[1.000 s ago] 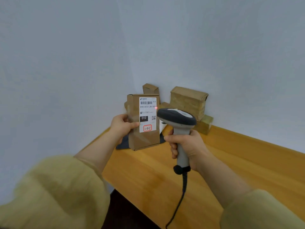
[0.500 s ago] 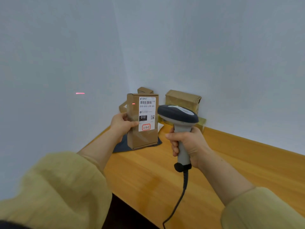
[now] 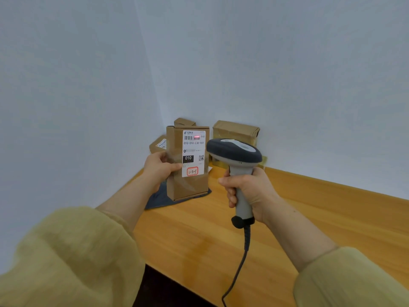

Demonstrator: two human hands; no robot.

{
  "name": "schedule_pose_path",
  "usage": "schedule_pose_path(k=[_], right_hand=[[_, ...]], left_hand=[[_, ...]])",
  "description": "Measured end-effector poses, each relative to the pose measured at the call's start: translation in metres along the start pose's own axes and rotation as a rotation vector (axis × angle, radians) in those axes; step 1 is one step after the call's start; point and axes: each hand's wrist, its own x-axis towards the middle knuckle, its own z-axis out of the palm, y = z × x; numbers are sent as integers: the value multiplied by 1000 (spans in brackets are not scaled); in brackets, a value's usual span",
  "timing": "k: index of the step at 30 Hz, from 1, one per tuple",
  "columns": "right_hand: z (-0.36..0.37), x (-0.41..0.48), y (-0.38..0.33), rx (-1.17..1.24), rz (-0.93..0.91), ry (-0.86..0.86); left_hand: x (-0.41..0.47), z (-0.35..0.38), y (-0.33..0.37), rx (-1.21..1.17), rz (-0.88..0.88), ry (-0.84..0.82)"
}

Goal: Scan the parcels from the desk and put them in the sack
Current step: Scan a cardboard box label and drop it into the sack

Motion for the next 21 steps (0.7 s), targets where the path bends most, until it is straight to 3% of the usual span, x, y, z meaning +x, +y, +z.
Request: schedule_pose_path(k=[5,13,21], right_hand=[[-14,-2,8,92,17,122],[-117,-38,60,257,126,636],[-222,-147,73,366,91,732]], left_hand=[[10,18,-5,-94,-80,-132],[-19,111,-16,-276,-285,-581],[-127,252,12,-238,-332,-872]])
